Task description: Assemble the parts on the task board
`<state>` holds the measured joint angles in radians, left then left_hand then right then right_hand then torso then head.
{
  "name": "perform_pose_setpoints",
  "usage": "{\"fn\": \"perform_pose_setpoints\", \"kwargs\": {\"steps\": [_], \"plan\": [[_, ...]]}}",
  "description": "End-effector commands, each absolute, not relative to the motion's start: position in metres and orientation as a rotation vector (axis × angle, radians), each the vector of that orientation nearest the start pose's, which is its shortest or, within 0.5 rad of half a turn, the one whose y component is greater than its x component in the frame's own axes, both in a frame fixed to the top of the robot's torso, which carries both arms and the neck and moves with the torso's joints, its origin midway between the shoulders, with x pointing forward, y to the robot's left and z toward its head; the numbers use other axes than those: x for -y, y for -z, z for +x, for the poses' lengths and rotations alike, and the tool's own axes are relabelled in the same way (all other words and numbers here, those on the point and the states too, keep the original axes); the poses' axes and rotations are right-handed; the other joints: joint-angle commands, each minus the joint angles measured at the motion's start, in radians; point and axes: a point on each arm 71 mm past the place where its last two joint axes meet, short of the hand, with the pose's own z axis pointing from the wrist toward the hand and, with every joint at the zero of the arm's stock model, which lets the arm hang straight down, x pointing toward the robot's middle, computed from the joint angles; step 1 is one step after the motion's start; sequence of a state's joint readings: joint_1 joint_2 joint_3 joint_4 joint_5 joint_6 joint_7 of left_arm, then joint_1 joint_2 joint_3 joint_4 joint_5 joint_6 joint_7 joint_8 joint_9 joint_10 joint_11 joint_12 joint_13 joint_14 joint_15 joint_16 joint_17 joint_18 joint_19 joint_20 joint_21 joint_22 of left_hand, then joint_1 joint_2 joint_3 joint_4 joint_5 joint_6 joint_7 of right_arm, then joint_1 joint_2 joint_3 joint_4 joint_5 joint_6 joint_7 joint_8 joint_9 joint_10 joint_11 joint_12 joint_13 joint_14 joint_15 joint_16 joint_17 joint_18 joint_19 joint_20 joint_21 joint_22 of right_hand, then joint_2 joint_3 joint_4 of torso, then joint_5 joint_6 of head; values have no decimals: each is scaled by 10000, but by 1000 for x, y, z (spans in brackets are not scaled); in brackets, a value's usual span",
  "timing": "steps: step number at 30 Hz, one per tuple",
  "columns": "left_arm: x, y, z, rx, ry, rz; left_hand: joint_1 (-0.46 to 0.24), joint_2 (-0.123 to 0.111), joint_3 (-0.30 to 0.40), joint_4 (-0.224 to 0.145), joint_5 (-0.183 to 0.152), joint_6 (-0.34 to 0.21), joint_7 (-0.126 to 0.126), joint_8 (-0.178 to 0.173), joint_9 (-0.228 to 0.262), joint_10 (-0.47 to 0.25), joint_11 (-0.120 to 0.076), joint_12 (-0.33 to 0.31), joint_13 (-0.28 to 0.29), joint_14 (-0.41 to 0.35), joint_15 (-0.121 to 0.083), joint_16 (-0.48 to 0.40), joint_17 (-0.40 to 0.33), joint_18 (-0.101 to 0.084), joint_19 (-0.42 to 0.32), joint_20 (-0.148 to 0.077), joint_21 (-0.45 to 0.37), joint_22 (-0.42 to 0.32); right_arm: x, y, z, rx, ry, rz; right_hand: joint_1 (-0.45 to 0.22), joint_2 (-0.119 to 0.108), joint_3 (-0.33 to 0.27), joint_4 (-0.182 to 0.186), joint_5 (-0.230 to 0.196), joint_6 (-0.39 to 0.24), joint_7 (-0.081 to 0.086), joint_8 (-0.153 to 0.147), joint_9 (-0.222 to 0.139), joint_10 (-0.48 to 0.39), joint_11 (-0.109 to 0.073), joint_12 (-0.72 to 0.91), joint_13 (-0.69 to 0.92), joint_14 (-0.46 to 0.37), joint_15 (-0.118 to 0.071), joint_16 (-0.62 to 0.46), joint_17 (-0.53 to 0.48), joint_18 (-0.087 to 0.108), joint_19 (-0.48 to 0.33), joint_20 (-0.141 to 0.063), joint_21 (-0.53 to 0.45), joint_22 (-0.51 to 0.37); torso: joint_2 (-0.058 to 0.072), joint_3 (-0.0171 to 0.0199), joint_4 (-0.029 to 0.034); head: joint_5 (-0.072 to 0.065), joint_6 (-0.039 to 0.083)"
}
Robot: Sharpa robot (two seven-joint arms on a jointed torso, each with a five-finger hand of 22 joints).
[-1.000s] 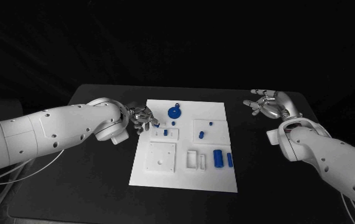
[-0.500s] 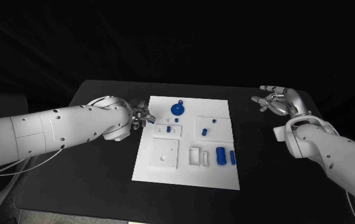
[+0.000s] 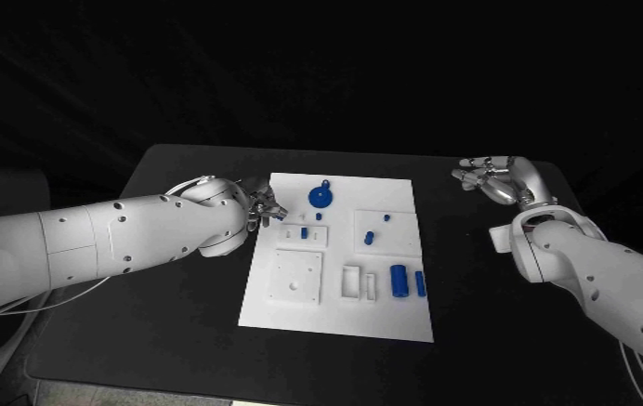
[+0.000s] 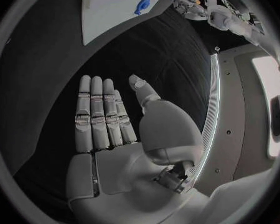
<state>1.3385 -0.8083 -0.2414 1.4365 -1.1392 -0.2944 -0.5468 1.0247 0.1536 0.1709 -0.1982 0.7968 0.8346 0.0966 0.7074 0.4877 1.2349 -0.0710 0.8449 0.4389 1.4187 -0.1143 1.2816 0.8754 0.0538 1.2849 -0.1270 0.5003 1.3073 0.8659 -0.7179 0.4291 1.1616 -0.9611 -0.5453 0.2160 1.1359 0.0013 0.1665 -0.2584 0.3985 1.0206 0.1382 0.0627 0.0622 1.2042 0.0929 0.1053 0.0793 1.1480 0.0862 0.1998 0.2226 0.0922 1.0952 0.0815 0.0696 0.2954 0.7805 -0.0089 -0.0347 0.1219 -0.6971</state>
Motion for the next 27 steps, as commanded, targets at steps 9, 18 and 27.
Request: {"fn": "perform_pose_setpoints", "kwargs": {"steps": [9,18,27], "plan": [[-237,217,501,-19298,2256,-3428,-89,80,679,-637,22,1062,-956,-57,28,110,7,-111,71,105,-21,-85,153,34,61,-5,-2,174,275,217,537,-13162,-11204,7973,18,-115,640,150,-230,-143,142,-13,-8,-955,374,-443,-215,-91,362,-1362,-1604,186,-574,515,13,-2294,-4,-15,17,-74,-59],[-236,228,499,-19662,2076,-3377,-116,106,705,-626,16,1002,-956,-4,78,109,7,-125,92,107,-22,-123,166,28,60,-12,-2,170,276,217,539,-13205,-11422,8271,105,-156,469,302,-218,-389,185,-25,-18,-984,426,-445,-216,-118,414,-1362,-1604,209,-627,548,28,-2294,-6,-18,6,-103,-100],[-233,234,496,-19902,2025,-3327,-134,82,704,-637,34,1001,-961,18,87,116,8,-123,103,111,-22,-129,193,27,60,-12,-3,170,275,217,539,-13339,-11525,8243,190,-129,299,377,-296,-450,188,-24,-19,-1018,435,-444,-216,-150,429,-1363,-1604,202,-658,556,28,-2293,-4,-11,11,-165,-172]]}}
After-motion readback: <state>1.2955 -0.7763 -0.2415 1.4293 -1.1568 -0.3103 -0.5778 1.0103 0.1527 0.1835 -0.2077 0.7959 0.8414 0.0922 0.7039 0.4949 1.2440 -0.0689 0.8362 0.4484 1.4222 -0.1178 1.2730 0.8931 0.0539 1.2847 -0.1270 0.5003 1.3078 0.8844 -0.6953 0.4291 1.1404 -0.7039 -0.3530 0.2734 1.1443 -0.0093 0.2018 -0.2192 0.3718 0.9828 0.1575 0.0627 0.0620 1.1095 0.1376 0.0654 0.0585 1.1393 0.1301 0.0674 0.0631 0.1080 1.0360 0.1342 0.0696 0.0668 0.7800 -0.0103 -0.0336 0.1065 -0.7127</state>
